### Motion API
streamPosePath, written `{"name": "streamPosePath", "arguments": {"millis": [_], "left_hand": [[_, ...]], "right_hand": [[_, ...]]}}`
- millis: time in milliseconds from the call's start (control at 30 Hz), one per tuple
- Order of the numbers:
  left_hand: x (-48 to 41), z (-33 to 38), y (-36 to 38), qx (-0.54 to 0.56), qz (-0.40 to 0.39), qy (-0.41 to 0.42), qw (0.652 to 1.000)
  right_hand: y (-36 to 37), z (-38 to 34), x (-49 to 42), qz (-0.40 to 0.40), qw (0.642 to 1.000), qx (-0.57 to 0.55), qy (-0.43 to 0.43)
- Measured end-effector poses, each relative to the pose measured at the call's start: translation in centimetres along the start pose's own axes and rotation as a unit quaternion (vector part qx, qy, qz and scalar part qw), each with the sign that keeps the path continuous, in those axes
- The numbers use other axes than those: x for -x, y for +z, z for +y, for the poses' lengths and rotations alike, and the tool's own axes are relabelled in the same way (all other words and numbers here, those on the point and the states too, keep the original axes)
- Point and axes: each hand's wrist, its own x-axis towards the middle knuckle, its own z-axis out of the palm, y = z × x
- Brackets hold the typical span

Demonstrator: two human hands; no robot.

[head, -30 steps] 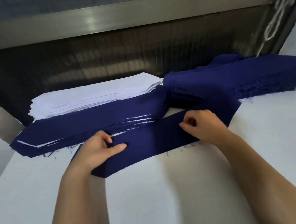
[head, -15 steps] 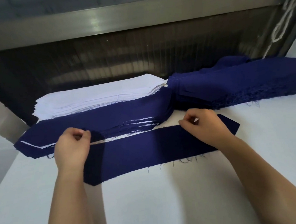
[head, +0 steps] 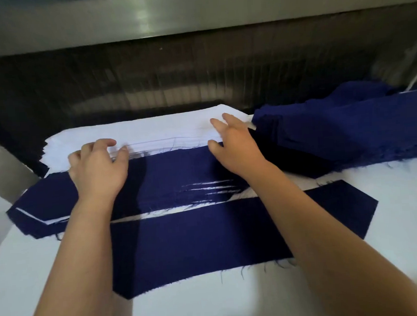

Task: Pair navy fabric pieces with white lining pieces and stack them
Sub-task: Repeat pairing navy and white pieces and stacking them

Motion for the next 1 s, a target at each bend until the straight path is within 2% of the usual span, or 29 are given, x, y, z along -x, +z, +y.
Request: {"name": "streamPosePath", "arguments": {"millis": [200, 333, 467, 767, 1000], "left_hand": [[-2.5, -1.6, 1.0, -0.015, -0.019, 0.023, 0.999], [-3.3, -2.6, 1.6, -0.024, -0.046, 0.015, 0.999], [-2.9, -3.1, 2.0, -0.028, -0.066, 0.018, 0.997], [-2.8, -3.1, 1.4, -0.078, -0.011, 0.022, 0.997], [-2.8, -3.5, 1.7, -0.079, 0.064, -0.002, 0.995]], "right_hand": [[2.2, -0.6, -2.9, -0.023, 0.997, 0.063, 0.043], [2.7, -0.5, -3.6, -0.052, 0.992, 0.103, 0.043], [2.7, -0.4, -3.8, -0.027, 0.992, 0.120, 0.012], [1.6, 0.5, -4.3, 0.070, 0.990, 0.121, -0.020], [1.4, 0.8, -4.1, 0.114, 0.992, 0.045, -0.007]]}}
